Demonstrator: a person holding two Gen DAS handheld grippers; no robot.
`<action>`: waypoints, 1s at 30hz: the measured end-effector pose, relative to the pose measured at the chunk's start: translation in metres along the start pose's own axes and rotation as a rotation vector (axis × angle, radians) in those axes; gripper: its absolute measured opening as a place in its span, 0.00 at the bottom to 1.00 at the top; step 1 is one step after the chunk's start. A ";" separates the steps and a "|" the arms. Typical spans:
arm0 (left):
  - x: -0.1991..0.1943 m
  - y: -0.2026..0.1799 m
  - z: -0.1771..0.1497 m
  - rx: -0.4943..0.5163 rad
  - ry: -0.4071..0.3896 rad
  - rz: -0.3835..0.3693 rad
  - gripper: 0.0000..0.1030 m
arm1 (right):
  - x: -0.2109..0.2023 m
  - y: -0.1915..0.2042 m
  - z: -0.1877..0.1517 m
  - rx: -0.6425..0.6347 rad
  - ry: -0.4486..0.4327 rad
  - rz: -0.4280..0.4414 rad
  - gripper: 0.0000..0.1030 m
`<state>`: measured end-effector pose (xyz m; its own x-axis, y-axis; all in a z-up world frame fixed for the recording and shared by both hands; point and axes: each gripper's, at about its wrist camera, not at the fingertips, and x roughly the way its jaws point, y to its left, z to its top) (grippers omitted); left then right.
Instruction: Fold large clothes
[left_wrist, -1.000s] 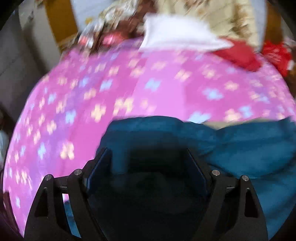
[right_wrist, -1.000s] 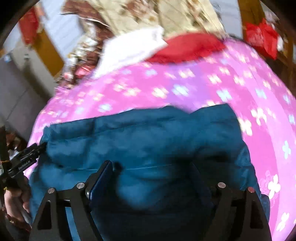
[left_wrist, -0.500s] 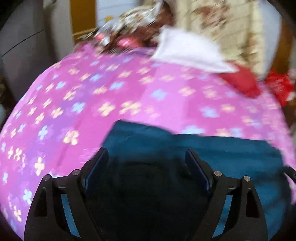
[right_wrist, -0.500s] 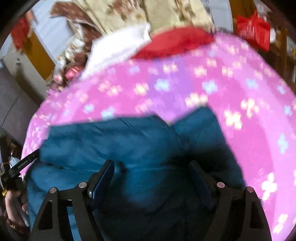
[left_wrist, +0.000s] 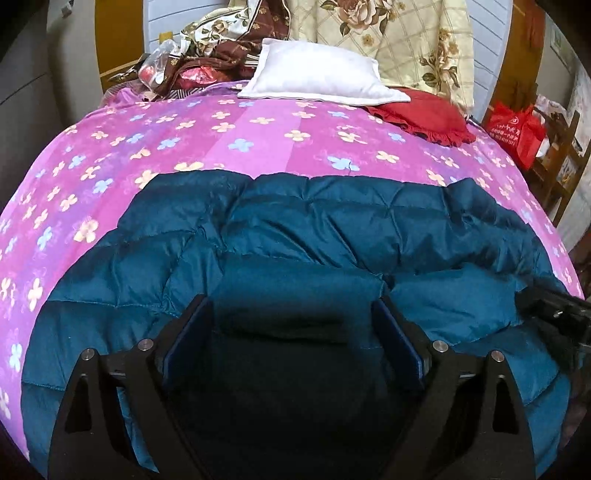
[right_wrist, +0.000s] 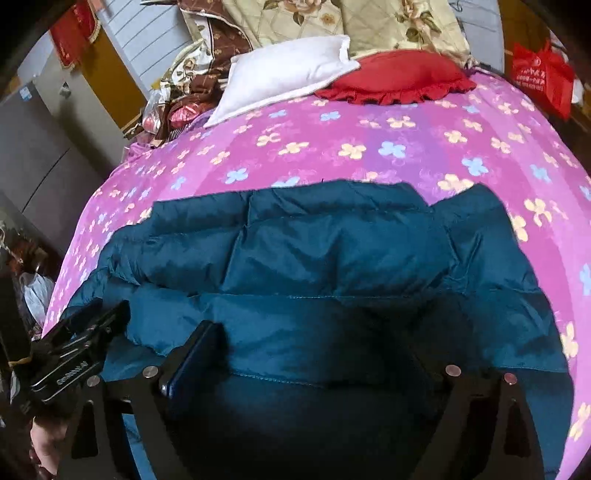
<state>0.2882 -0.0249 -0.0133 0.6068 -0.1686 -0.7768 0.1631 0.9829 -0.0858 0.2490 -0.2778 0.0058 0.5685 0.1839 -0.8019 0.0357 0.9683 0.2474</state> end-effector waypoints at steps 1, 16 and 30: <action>0.000 0.000 0.001 -0.003 0.005 -0.002 0.87 | -0.007 0.002 -0.001 0.002 -0.025 -0.003 0.87; 0.000 0.001 -0.004 -0.004 0.012 -0.013 0.89 | 0.009 0.026 -0.030 -0.097 -0.013 -0.008 1.00; -0.066 0.084 -0.004 -0.121 -0.088 0.050 0.89 | 0.013 0.026 -0.034 -0.113 -0.029 -0.029 1.00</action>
<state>0.2591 0.0686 0.0282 0.6783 -0.1196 -0.7250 0.0389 0.9911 -0.1271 0.2291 -0.2441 -0.0167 0.5918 0.1523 -0.7916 -0.0397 0.9863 0.1601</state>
